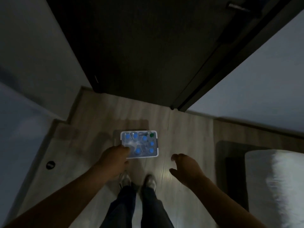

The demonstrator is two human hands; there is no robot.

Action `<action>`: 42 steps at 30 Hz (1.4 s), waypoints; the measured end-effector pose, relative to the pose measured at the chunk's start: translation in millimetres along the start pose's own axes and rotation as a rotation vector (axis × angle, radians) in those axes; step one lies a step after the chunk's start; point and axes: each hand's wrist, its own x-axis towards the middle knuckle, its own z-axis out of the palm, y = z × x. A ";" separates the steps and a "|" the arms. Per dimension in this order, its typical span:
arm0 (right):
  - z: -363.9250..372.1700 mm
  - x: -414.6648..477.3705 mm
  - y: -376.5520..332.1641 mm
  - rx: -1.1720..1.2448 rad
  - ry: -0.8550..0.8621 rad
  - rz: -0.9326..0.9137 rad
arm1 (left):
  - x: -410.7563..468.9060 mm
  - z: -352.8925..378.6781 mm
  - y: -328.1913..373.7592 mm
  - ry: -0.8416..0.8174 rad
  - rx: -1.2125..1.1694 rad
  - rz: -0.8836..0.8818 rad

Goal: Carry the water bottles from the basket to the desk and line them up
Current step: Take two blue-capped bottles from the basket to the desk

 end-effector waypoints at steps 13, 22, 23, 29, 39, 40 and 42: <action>98.5 194.7 37.6 0.044 -0.083 -0.002 | 137.2 122.1 -59.4 -0.139 0.006 -0.172; 192.7 303.0 63.0 0.098 -0.078 0.050 | 227.3 223.6 -97.2 -0.150 -0.027 -0.201; 202.8 313.0 64.6 0.096 -0.077 0.043 | 236.8 233.1 -99.7 -0.139 -0.019 -0.191; 252.9 364.7 69.7 0.085 -0.060 0.005 | 276.8 289.9 -116.0 -0.127 0.001 -0.140; 303.1 412.2 77.1 0.046 -0.046 -0.005 | 314.0 335.6 -139.5 -0.111 -0.068 -0.157; 306.3 414.6 78.4 0.047 -0.044 -0.008 | 317.3 337.5 -140.5 -0.109 -0.070 -0.155; 311.7 418.8 80.8 0.053 -0.036 -0.009 | 323.2 340.1 -140.4 -0.109 -0.072 -0.143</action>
